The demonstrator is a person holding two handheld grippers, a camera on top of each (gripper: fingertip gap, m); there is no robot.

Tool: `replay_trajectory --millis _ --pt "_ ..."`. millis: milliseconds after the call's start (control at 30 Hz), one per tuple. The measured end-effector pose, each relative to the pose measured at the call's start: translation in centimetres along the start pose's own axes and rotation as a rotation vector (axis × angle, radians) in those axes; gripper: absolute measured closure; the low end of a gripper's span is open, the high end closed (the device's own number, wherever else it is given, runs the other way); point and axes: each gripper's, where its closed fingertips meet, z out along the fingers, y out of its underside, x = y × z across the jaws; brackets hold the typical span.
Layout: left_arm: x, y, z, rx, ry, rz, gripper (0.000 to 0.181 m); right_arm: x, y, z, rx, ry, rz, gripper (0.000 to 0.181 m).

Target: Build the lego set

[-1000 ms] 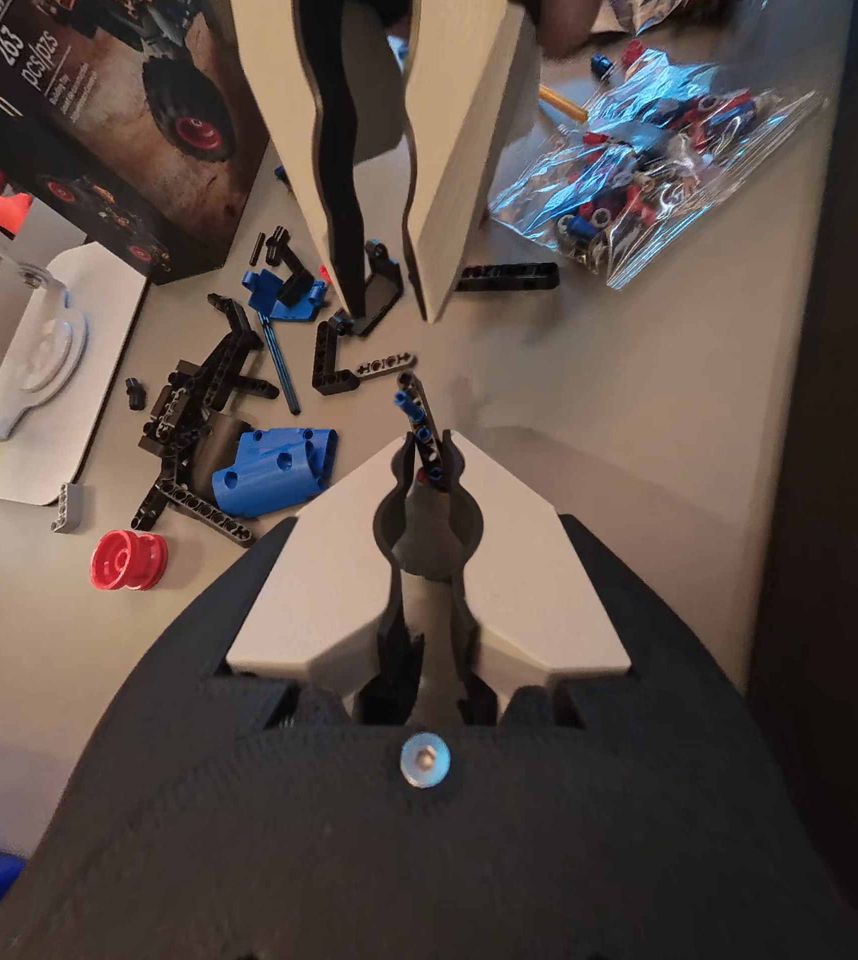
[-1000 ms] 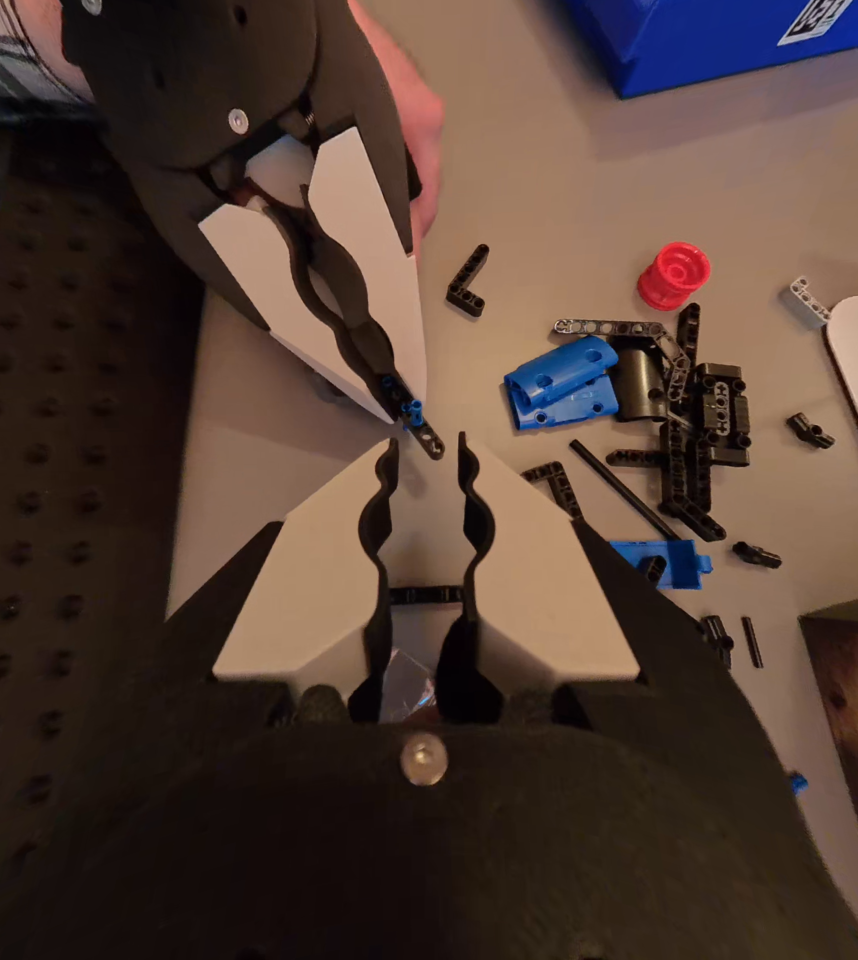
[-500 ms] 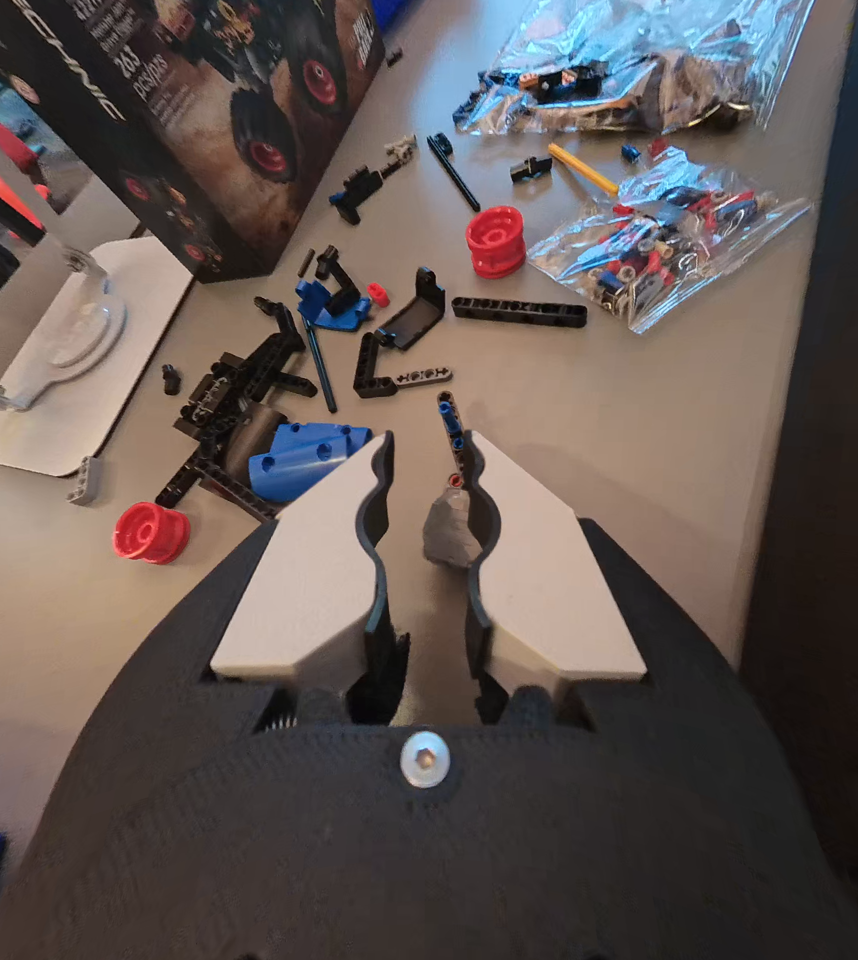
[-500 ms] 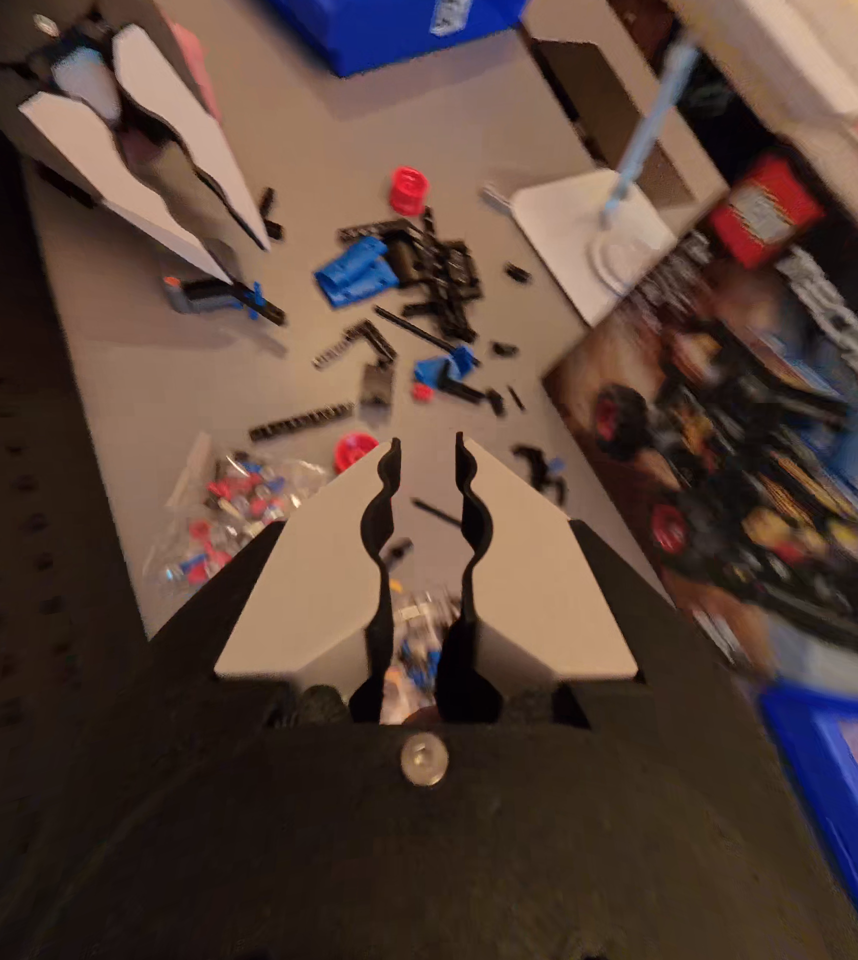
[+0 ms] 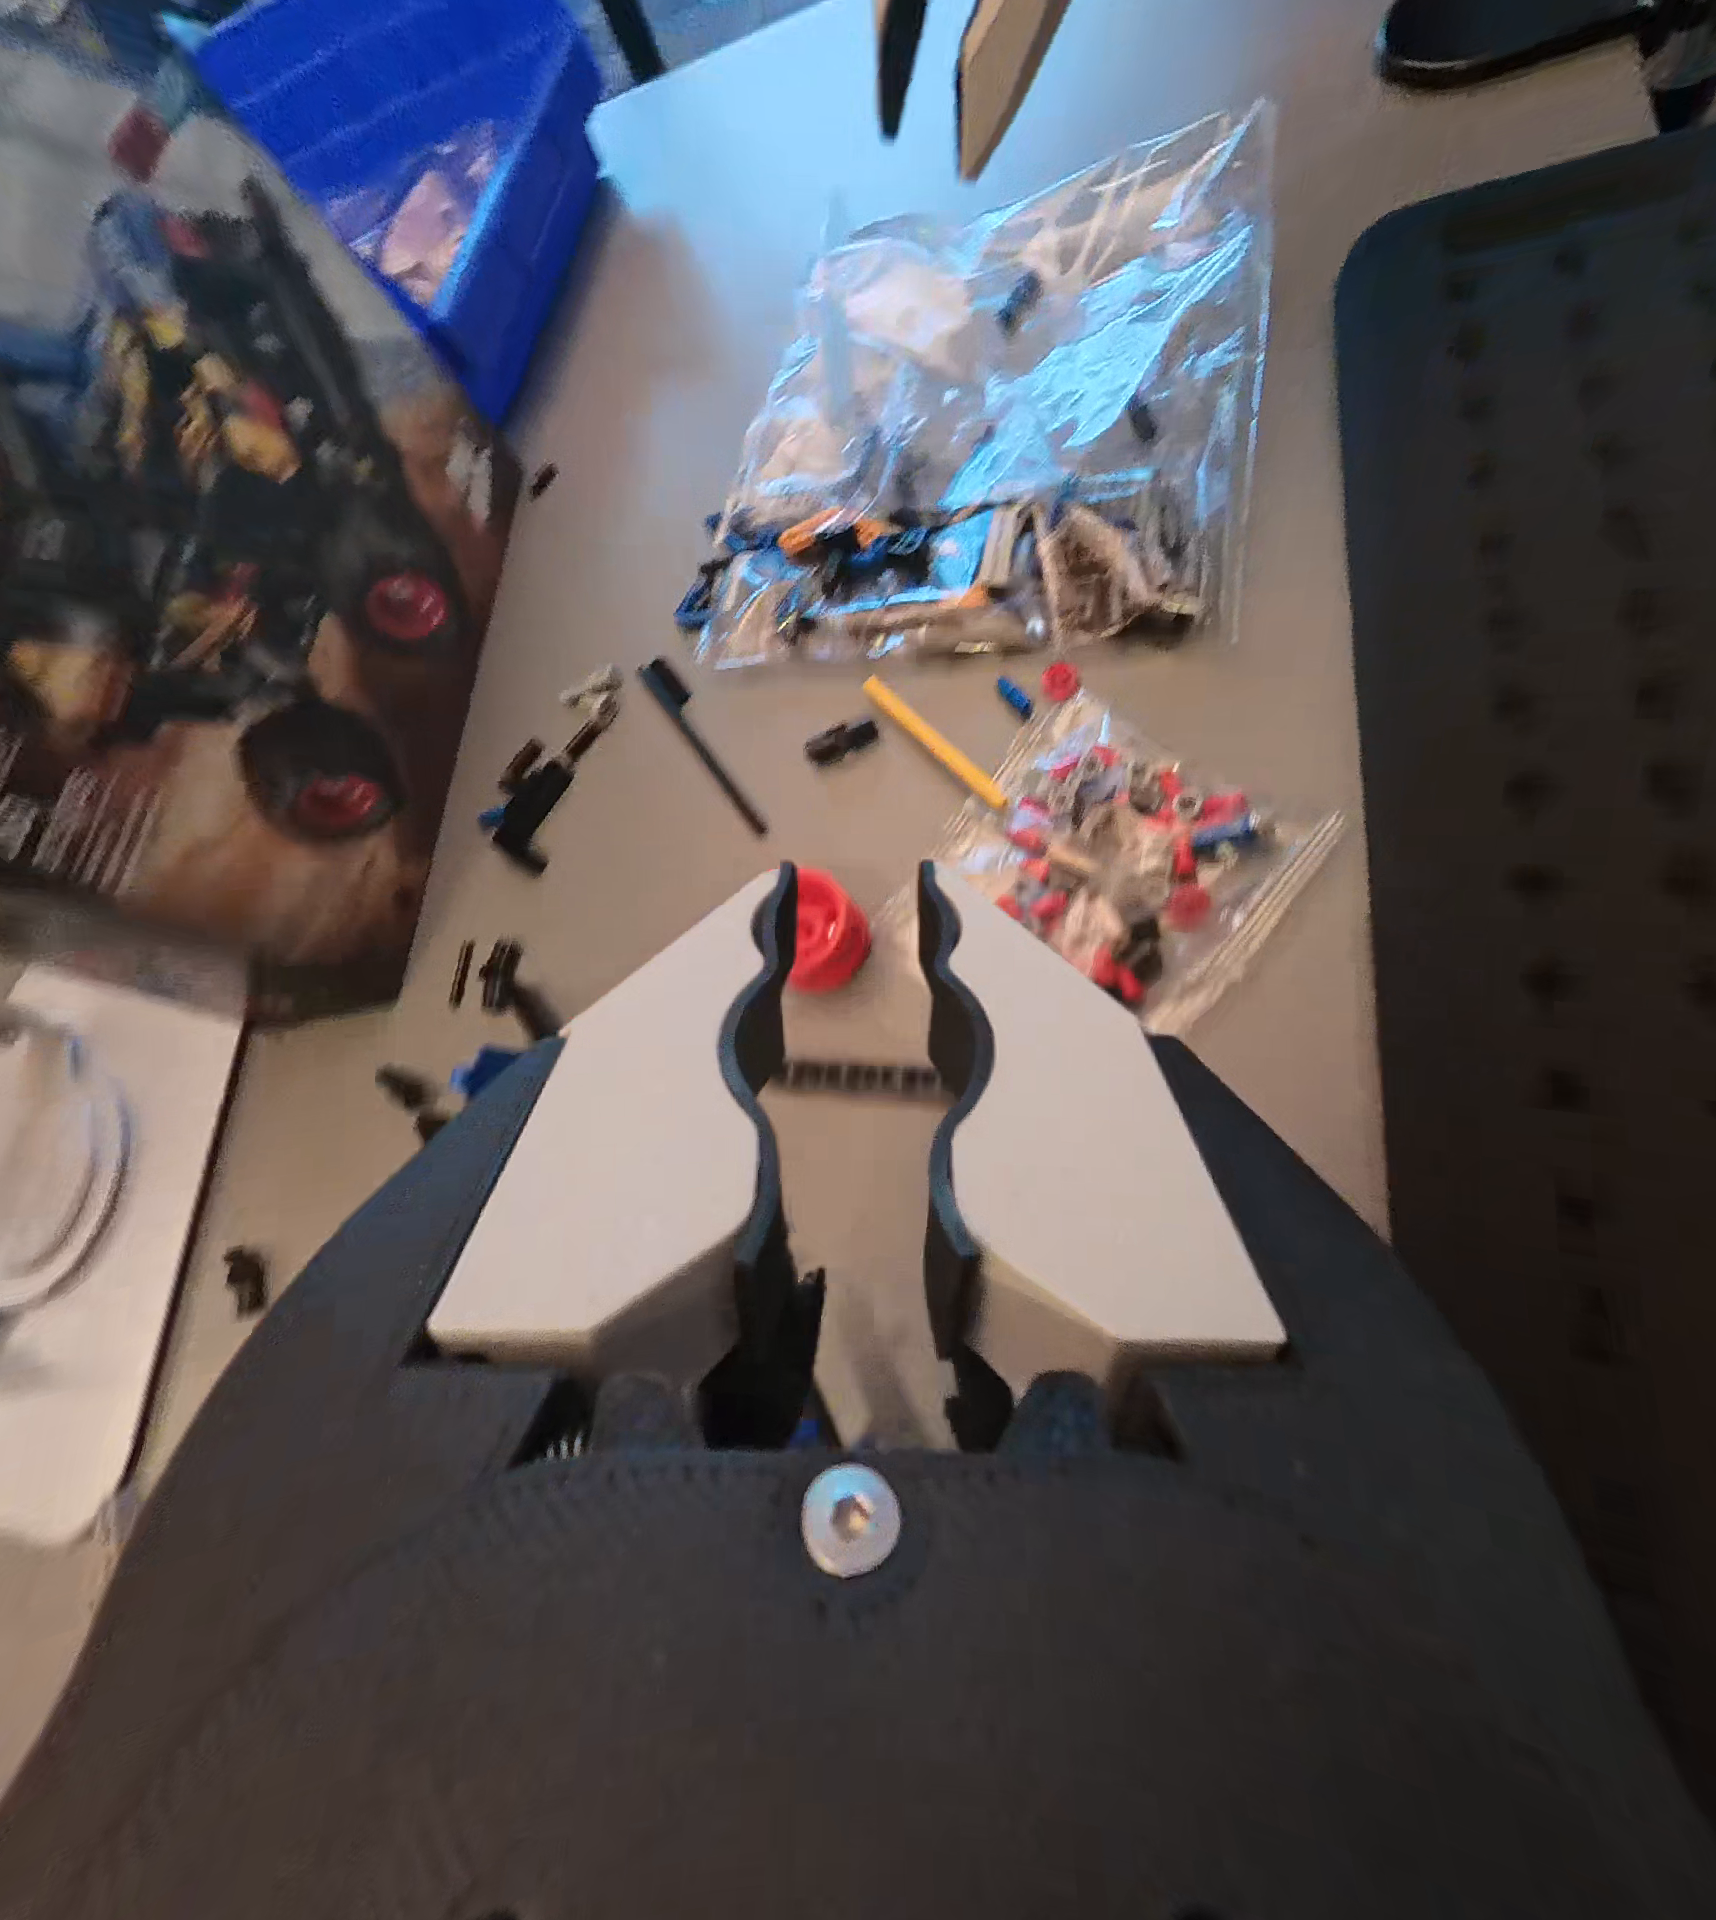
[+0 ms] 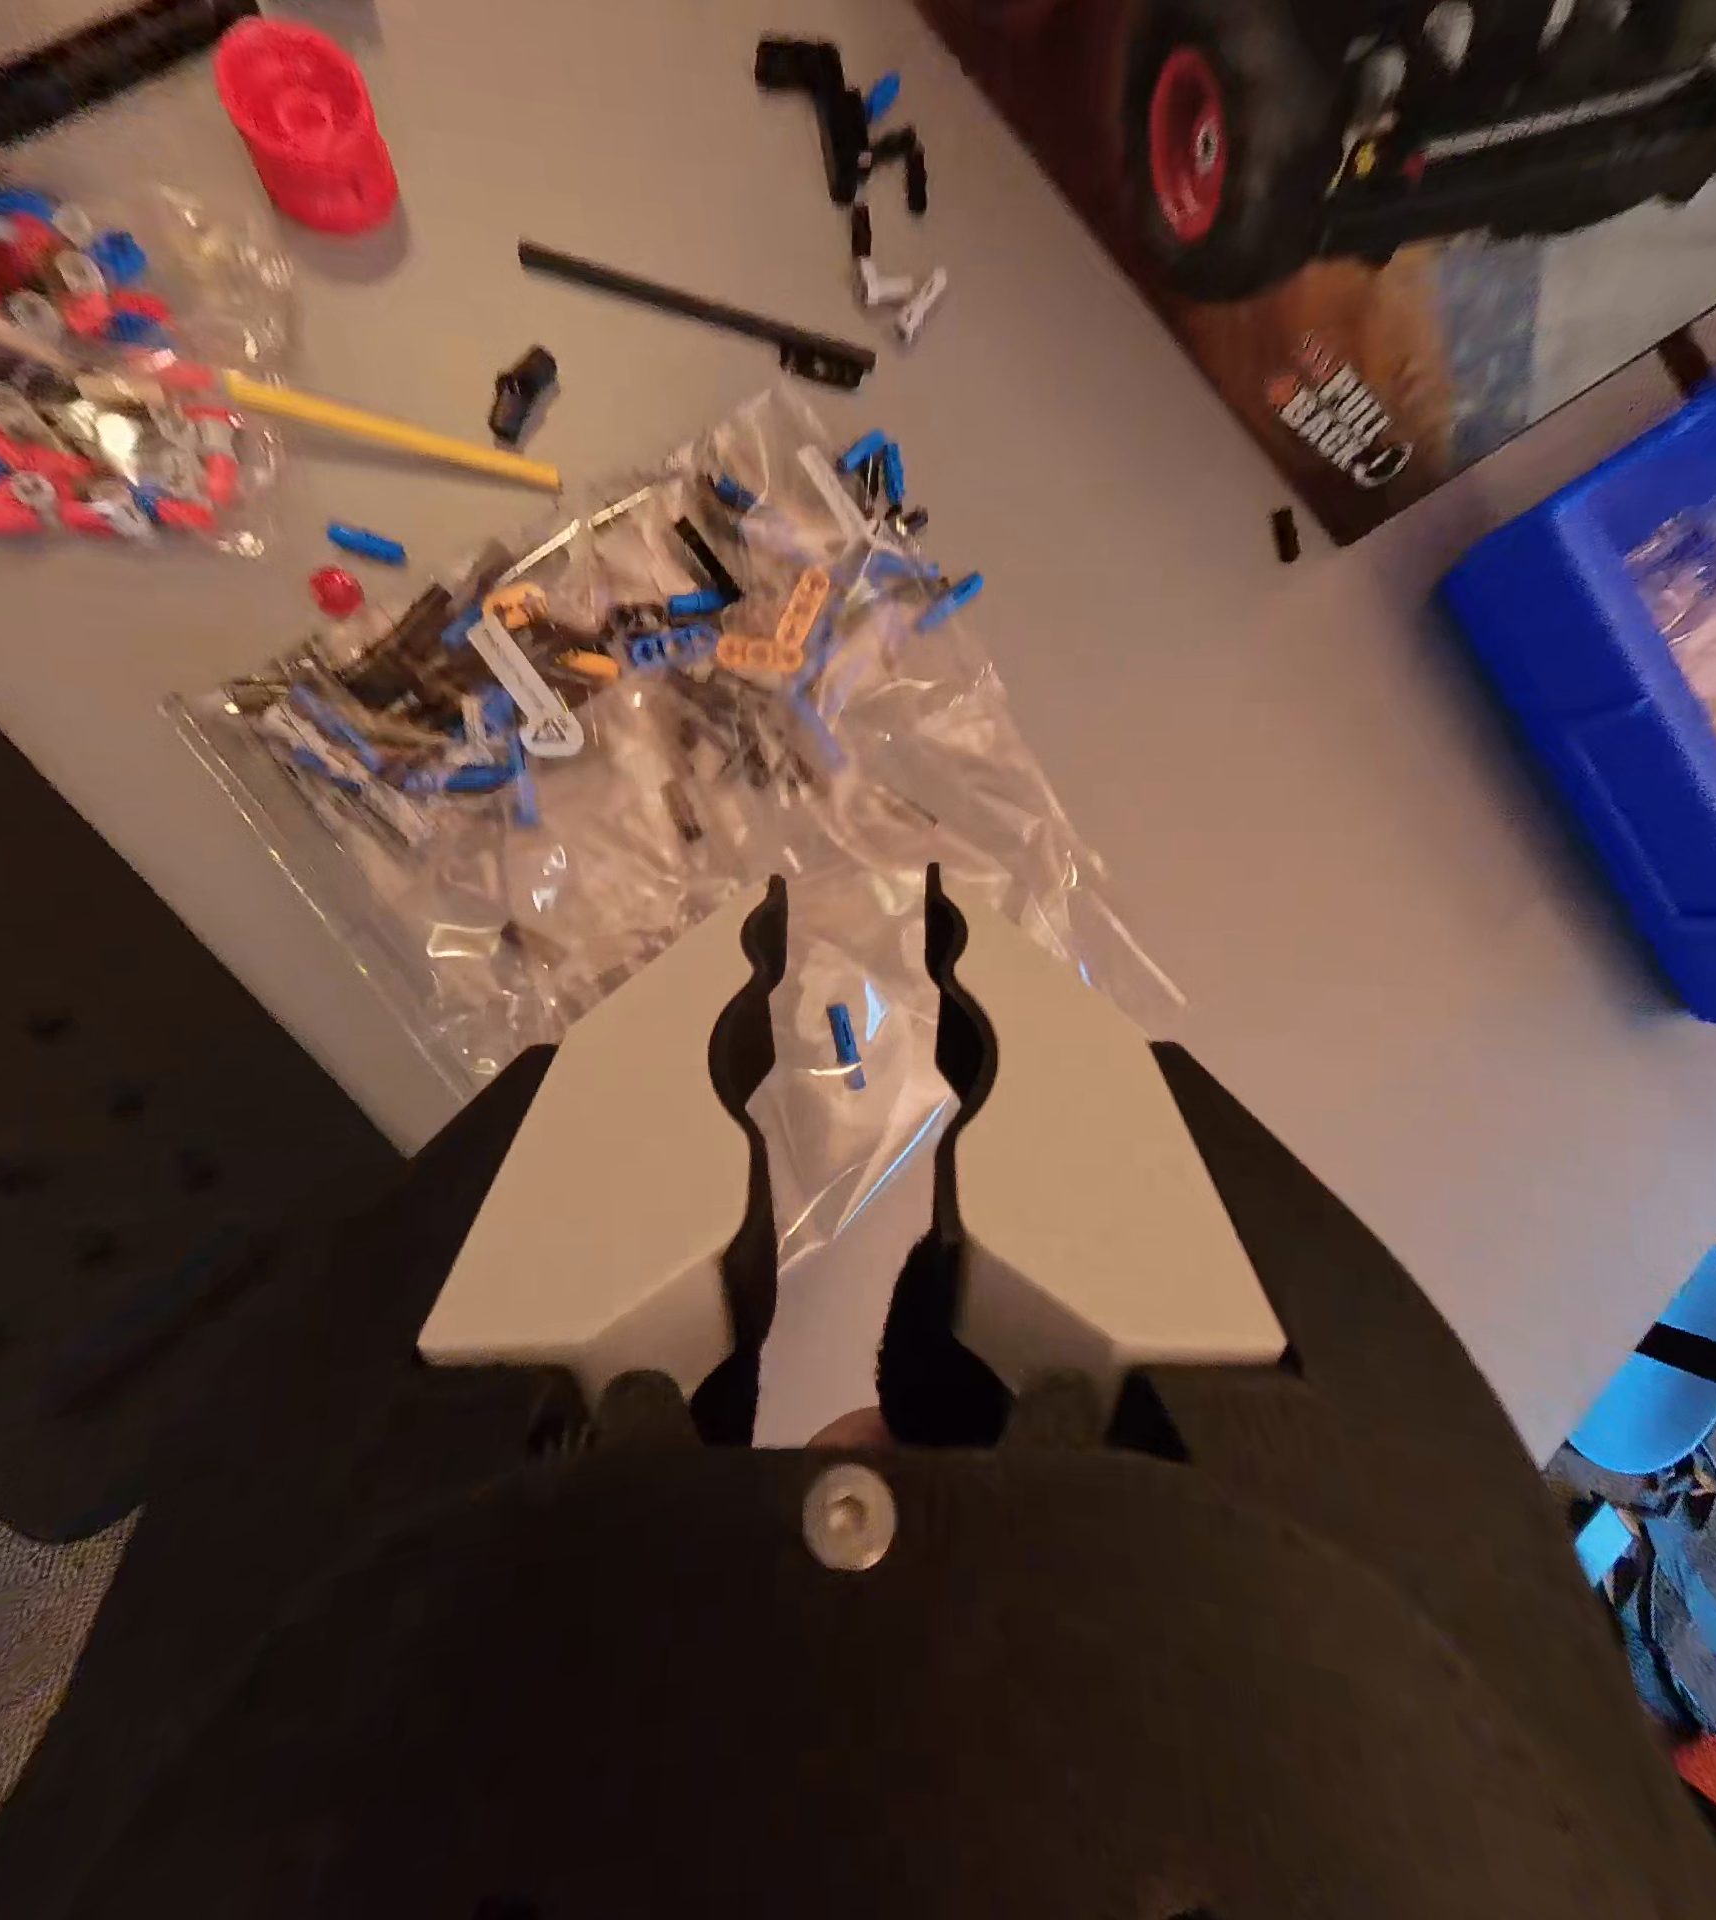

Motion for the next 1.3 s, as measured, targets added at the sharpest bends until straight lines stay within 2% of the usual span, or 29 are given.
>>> replay_trajectory --millis 233,367,467,667,1000,1300 --pt "-0.6 -3.6 8.6 -0.058 0.095 0.058 0.161 -2.0 -0.6 3.1 0.064 -0.122 -0.038 0.159" --pt "-1.2 -3.4 13.3 -0.127 0.116 0.078 0.16 -1.9 0.1 5.1 0.043 -0.13 0.007 0.167" --pt "-1.3 -3.1 15.3 -0.151 0.146 0.055 0.165 -1.9 1.3 5.9 0.011 -0.131 0.023 0.176" --pt "-1.1 -1.7 16.5 -0.216 0.157 0.055 0.179 -1.8 2.2 6.2 0.028 -0.141 0.069 0.181" --pt "-1.0 -1.1 15.7 -0.252 0.173 0.052 0.179 -1.5 3.5 5.4 0.023 -0.11 0.123 0.181" --pt "0.1 -0.5 14.4 -0.297 0.257 0.032 0.179 -1.5 3.6 5.3 0.043 -0.119 0.126 0.181"
